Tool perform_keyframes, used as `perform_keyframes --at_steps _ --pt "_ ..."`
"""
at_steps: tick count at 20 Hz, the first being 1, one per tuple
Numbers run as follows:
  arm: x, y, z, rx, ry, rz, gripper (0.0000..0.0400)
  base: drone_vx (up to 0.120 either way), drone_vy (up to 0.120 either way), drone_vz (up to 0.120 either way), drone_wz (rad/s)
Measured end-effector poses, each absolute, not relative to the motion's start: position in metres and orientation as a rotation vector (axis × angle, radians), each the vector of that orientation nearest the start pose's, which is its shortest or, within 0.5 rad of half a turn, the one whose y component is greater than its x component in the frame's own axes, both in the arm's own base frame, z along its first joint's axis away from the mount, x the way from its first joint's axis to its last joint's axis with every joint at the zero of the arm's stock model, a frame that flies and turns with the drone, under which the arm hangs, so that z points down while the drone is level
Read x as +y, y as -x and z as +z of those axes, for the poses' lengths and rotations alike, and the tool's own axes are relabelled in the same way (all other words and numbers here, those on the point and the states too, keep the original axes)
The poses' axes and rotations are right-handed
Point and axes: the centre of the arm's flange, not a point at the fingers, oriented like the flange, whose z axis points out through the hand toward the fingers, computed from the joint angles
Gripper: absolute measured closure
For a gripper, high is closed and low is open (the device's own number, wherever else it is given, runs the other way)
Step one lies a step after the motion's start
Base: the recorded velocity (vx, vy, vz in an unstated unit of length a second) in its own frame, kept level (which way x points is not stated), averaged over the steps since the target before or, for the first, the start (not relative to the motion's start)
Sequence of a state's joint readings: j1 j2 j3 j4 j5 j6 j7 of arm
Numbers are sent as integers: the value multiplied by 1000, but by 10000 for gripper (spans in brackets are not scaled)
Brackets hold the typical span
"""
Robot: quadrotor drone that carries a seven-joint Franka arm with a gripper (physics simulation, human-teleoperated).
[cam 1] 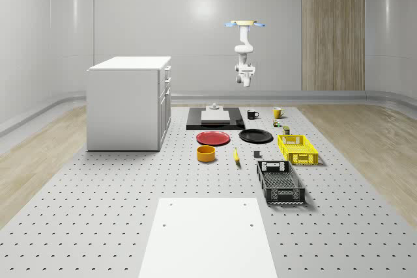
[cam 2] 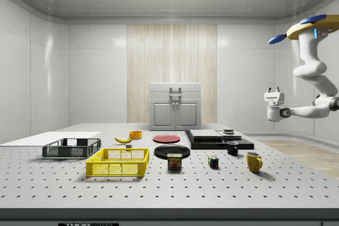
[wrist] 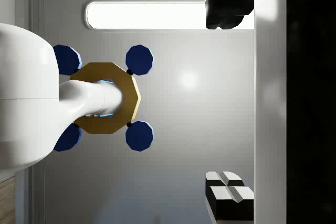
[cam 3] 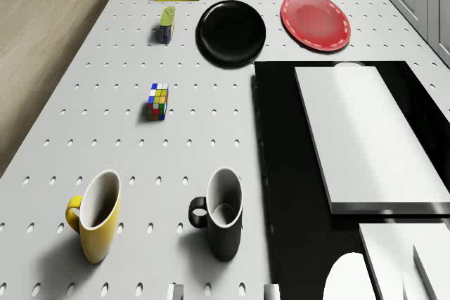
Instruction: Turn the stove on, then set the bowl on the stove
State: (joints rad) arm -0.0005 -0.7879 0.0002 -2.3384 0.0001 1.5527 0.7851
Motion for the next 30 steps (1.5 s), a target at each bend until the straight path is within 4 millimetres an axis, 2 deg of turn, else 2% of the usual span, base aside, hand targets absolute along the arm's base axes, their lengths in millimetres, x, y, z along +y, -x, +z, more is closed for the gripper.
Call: perform_keyframes --at_steps 8,13,23,30 --pt "0 -302 654 1201 2899 -12 0 0 0 0 0" --pt "0 -303 676 1200 2898 -18 0 0 0 0 0" --pt "0 -304 690 1199 2895 -29 0 0 0 0 0" --pt "0 -304 691 1199 2894 -37 0 0 -114 0 0"
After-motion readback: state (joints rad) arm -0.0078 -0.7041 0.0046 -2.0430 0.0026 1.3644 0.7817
